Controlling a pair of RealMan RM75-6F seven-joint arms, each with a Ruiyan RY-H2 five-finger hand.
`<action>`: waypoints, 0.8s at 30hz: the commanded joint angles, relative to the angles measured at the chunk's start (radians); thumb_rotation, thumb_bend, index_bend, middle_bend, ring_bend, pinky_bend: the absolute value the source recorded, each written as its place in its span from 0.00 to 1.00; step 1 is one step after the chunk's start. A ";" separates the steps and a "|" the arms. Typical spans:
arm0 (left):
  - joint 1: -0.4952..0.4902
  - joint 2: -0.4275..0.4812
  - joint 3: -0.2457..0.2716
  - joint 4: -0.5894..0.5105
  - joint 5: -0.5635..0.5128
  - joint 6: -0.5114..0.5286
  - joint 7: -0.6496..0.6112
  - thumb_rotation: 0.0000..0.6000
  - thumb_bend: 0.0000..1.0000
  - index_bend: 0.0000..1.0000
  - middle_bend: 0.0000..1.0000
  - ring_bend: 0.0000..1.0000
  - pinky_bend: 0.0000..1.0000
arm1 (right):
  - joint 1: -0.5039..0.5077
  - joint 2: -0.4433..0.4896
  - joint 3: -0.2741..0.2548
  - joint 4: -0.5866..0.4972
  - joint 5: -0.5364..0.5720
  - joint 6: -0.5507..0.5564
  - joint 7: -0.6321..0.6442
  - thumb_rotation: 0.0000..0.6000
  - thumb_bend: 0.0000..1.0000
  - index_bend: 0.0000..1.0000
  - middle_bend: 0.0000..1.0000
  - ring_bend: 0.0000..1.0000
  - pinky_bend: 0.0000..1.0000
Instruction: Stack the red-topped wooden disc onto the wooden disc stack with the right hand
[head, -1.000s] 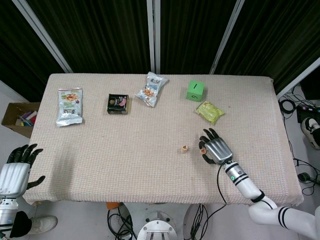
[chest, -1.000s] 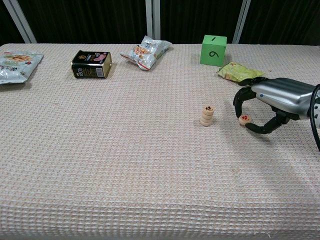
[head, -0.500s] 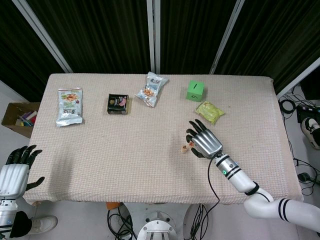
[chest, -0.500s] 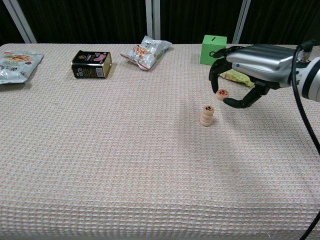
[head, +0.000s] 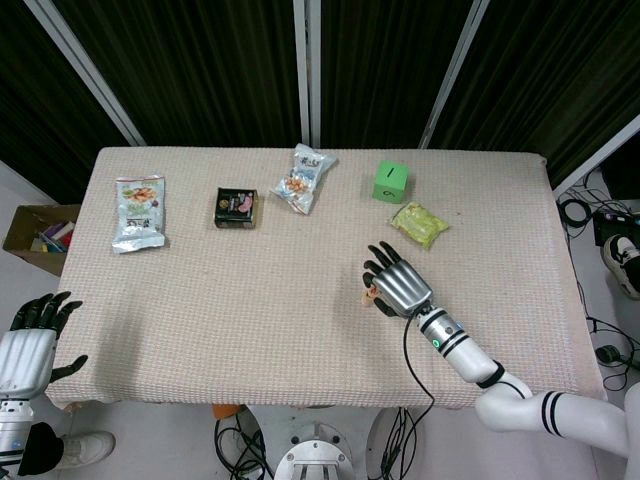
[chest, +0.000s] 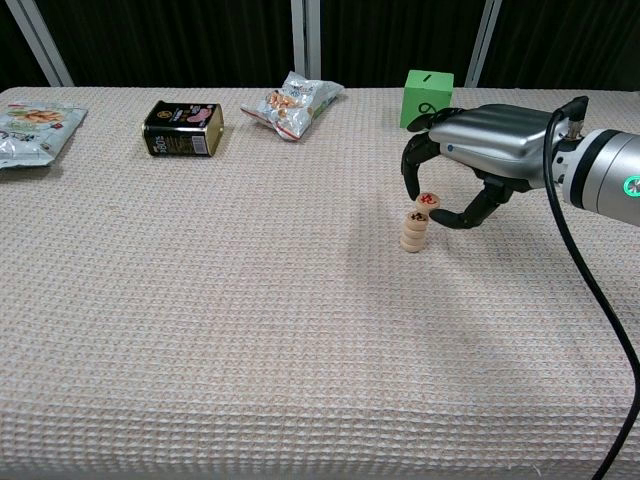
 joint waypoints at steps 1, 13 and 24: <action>0.000 0.000 -0.001 0.001 -0.001 -0.001 -0.001 1.00 0.00 0.23 0.13 0.10 0.16 | 0.002 -0.006 -0.002 0.006 0.002 0.004 0.001 1.00 0.39 0.46 0.25 0.01 0.07; 0.003 0.001 0.001 0.003 -0.008 -0.008 -0.011 1.00 0.00 0.23 0.14 0.10 0.16 | 0.011 -0.022 -0.016 0.020 0.005 0.012 0.002 1.00 0.38 0.42 0.24 0.01 0.07; 0.003 0.001 0.000 0.006 -0.010 -0.010 -0.017 1.00 0.00 0.23 0.14 0.10 0.16 | 0.006 -0.016 -0.025 0.002 -0.011 0.046 0.008 1.00 0.38 0.37 0.23 0.01 0.07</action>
